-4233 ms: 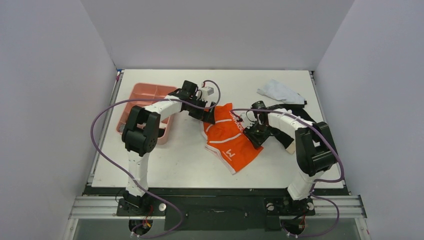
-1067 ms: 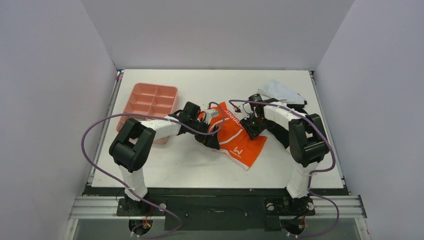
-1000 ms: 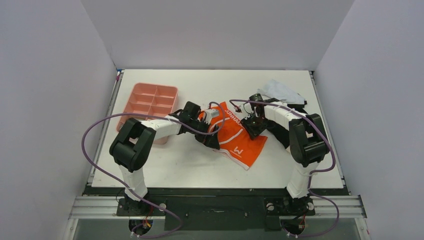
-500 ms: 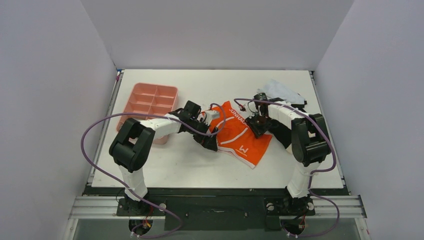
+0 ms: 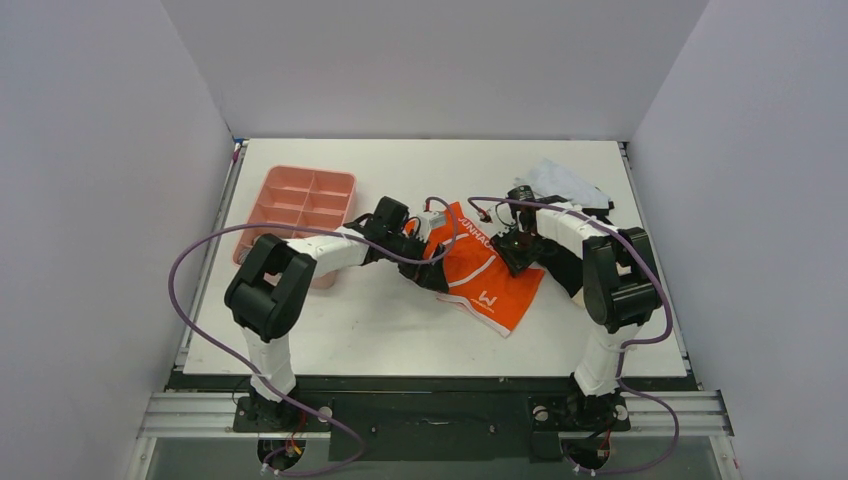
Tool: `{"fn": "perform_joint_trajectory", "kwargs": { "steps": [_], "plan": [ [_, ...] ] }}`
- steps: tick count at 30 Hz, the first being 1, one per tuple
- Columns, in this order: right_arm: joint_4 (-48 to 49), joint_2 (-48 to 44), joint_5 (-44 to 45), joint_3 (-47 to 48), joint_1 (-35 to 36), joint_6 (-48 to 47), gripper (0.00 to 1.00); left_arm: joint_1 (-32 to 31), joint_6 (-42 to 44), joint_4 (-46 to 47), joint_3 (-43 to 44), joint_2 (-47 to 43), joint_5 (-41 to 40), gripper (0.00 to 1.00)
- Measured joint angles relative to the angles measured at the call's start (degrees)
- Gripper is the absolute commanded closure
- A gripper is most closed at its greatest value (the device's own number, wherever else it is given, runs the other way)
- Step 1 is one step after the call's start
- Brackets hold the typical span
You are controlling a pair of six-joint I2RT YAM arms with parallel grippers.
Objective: Roll the underwear
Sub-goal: Flatten out the underwear at the center of the board.
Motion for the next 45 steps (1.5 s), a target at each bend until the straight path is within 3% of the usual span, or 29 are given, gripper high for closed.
{"fn": "perform_joint_trajectory", "kwargs": {
  "steps": [18, 29, 33, 45],
  "plan": [
    [0.76, -0.61, 0.11, -0.85, 0.0, -0.04, 0.67, -0.02, -3.72, 4.96, 0.26, 3.15, -1.25, 0.02],
    [0.96, -0.74, 2.05, -1.2, -0.57, -1.01, 0.67, -0.15, 1.97, -1.84, 2.51, 2.4, -7.02, 0.0],
    [0.98, -0.74, 2.43, -1.25, -0.87, -1.14, 0.67, -0.15, 3.63, -3.82, 3.21, 2.4, -8.24, 0.05],
    [1.03, -0.76, 2.82, -1.29, -0.85, -1.31, 0.67, -0.15, 9.27, -8.28, 4.33, 2.29, -7.5, 0.04]
  ]
}}
